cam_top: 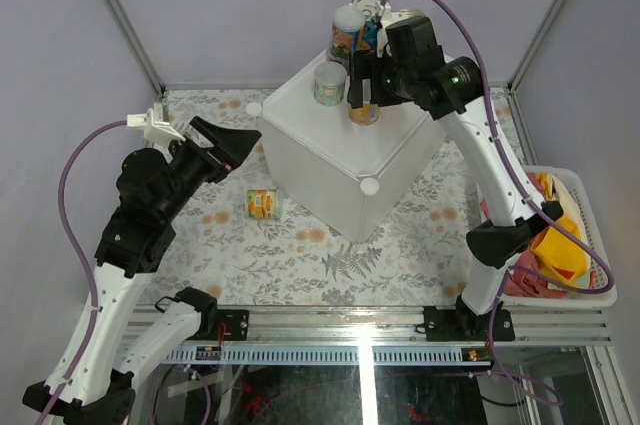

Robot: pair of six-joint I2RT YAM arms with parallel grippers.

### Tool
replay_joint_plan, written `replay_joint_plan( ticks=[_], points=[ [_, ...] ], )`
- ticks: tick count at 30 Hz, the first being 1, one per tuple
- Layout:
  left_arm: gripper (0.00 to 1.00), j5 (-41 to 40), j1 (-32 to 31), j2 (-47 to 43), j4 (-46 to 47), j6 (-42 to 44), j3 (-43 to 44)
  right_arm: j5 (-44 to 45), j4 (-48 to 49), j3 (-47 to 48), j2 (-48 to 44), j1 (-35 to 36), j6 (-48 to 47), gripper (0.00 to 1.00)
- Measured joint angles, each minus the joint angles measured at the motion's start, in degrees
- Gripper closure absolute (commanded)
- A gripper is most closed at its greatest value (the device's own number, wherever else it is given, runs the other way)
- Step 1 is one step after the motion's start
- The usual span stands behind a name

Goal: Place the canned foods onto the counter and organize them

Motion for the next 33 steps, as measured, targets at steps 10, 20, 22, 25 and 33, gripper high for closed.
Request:
replay_joint_plan(
  ticks=[10, 20, 22, 25, 33],
  points=[
    [0.14, -0.35, 0.00, 0.04, -0.07, 0.00, 0.07, 0.04, 0.15, -1.51, -4.76, 0.00, -0.22, 0.11],
    [0.14, -2.03, 0.00, -0.35, -2.23, -0.26, 0.92, 0.28, 1.55, -5.44, -11.54, 0.02, -0.85, 0.12],
    [0.14, -2.49, 0.00, -0.61, -3.32, -0.44, 0.92, 0.35, 2.25, -5.44, -12.87, 0.15, -1.18, 0.13],
    [0.14, -3.34, 0.00, -0.87, -4.74, -0.50, 0.92, 0.52, 3.19, -5.44, -14.43, 0.92, -1.88, 0.15],
    [0.15, -5.07, 0.00, -1.07, -10.56, -0.72, 0.74, 3.54, 4.98, -1.70, -14.40, 7.87, -4.94, 0.17]
  ],
)
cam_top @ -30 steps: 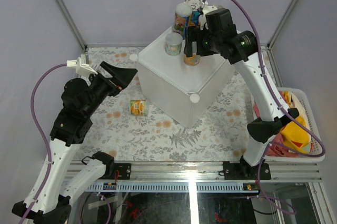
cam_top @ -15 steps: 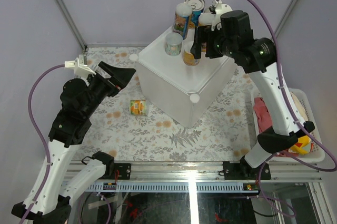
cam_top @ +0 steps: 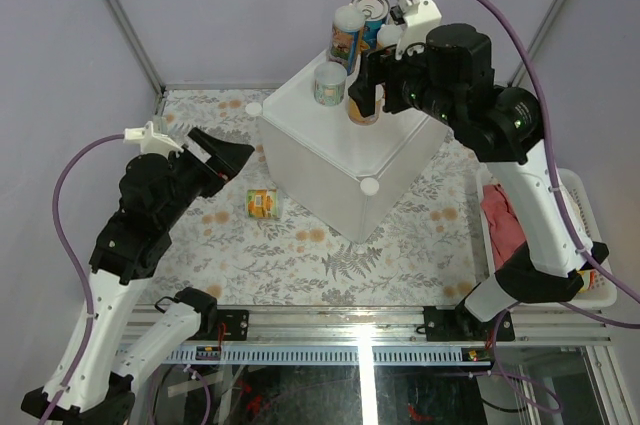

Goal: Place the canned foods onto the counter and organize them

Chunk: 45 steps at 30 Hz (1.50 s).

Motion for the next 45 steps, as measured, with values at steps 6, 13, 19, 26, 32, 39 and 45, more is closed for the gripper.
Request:
replay_joint_plan(
  ticks=[6, 13, 19, 26, 32, 39, 45],
  points=[
    [0.14, -1.55, 0.00, 1.29, -4.46, 0.02, -1.97, 3.04, 1.70, 1.70, 1.49, 7.80, -2.19, 0.17],
    [0.12, -4.68, 0.00, 2.93, -10.43, -1.40, -5.77, 5.38, 6.47, -1.95, 3.15, 16.94, -5.40, 0.17],
    [0.07, -8.74, 0.00, 3.50, -14.64, -5.29, -5.97, 4.28, 13.11, -13.53, 3.04, 22.21, -9.05, 0.17],
    [0.03, -11.85, 0.28, 3.69, -18.62, -11.72, -6.23, 1.16, 17.29, -22.97, 3.52, 23.34, -12.92, 0.15],
    [0.02, -13.79, 0.87, 2.64, -21.53, -17.07, -6.51, -1.33, 22.73, -28.30, 5.79, 24.02, -16.00, 0.13],
    [0.02, -14.97, 1.22, -0.09, -23.23, -20.20, -7.19, -3.69, 27.89, -33.90, 12.55, 24.09, -19.08, 0.09],
    [0.02, -15.02, 1.22, -2.80, -24.81, -22.03, -8.68, -3.65, 31.36, -36.24, 18.93, 24.09, -22.60, 0.01]
  ],
)
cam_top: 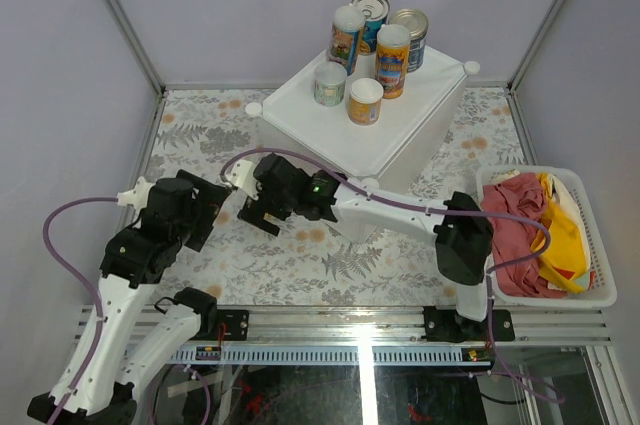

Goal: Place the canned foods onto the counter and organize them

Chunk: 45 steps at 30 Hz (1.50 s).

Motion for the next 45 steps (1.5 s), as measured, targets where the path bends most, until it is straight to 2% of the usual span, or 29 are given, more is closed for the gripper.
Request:
replay_joint_plan(
  ticks=[13, 30, 45],
  points=[
    [0.02, -2.60, 0.00, -5.29, -4.59, -3.54, -0.02, 0.09, 4.76, 1.38, 8.81, -1.64, -6.38, 0.01],
    [0.03, -4.63, 0.00, -5.66, -5.75, -5.11, 2.89, -0.11, 6.58, 3.87, 15.23, -2.75, -9.25, 0.00],
    [0.03, -5.53, 0.00, -6.95, -7.72, -5.66, 3.19, -1.55, 7.50, 4.02, 16.04, -3.78, -9.46, 0.03]
  ],
)
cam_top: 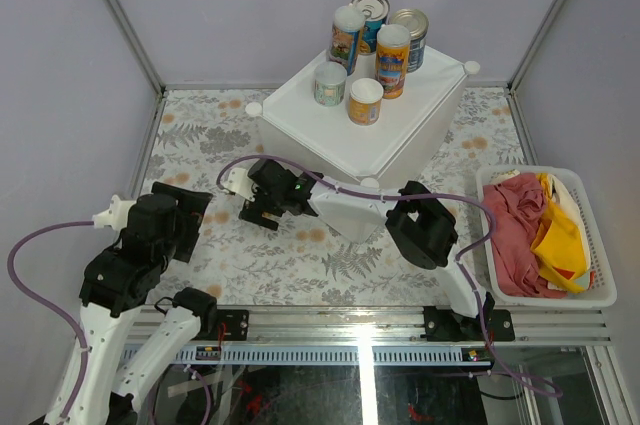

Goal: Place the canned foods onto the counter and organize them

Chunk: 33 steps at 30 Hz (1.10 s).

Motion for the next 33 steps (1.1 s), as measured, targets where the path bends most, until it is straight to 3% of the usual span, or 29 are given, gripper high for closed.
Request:
replay_joint_plan(
  ticks=[16, 26, 33],
  points=[
    [0.03, 0.00, 0.00, -0.28, -0.24, -0.44, 1.01, -3.52, -1.66, -0.17, 0.02, -0.37, 0.42, 0.04],
    [0.03, 0.02, 0.00, -0.72, -0.57, -0.44, 1.64, -4.83, -3.65, -3.91, 0.02, -0.17, 2.73, 0.12],
    [0.03, 0.07, 0.00, -1.42, -0.57, -0.48, 1.64, -4.63, -0.70, -7.43, -0.24, 0.04, 7.96, 0.09]
  ],
)
